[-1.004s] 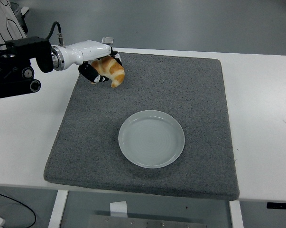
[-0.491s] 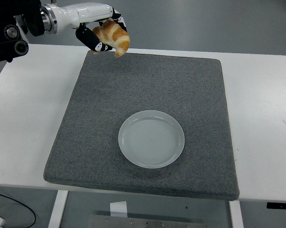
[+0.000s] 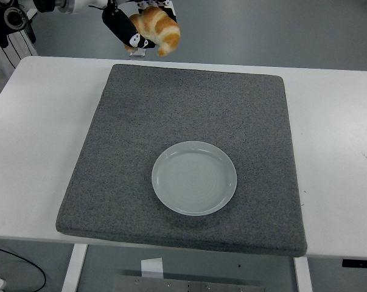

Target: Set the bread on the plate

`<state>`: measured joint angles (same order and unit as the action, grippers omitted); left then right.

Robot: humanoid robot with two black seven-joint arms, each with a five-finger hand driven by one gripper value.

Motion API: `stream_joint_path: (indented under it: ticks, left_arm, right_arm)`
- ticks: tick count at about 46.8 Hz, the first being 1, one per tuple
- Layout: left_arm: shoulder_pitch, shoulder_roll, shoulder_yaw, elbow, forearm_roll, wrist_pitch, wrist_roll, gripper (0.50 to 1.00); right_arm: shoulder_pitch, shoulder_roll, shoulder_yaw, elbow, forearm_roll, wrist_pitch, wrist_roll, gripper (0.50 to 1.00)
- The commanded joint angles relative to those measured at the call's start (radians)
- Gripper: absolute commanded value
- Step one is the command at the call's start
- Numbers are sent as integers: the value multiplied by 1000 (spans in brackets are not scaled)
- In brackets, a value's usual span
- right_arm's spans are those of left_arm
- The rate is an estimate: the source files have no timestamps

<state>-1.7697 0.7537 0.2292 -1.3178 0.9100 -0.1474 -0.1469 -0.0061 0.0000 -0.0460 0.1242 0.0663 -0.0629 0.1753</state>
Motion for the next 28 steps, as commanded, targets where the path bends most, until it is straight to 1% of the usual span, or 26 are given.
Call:
stream_joint_path:
  ticks: [1, 10, 15, 21, 25, 28]
  left_arm:
    - [-4, -7, -8, -3, -9, -21, 1, 500]
    - [-5, -19, -31, -8, -28, -61, 6, 500]
    - [-5, -57, -34, -9, -28, -72, 6, 500]
    - [-4, -86, -53, -9, -34, -80, 6, 500]
    - [-1, -117, -74, -9, -45, -103, 6, 500]
    - [7, -128, -91, -9, -48, -116, 7, 500]
  right_arm:
    - [0, 0, 0, 0, 0, 0, 0, 932]
    - [2, 0, 0, 0, 1, 0, 0, 932]
    - [0, 0, 0, 0, 1, 0, 0, 932]
    - [0, 0, 0, 0, 0, 0, 0, 932]
    - [0, 0, 0, 0, 0, 0, 0, 932]
    - [0, 0, 0, 0, 0, 0, 0, 932]
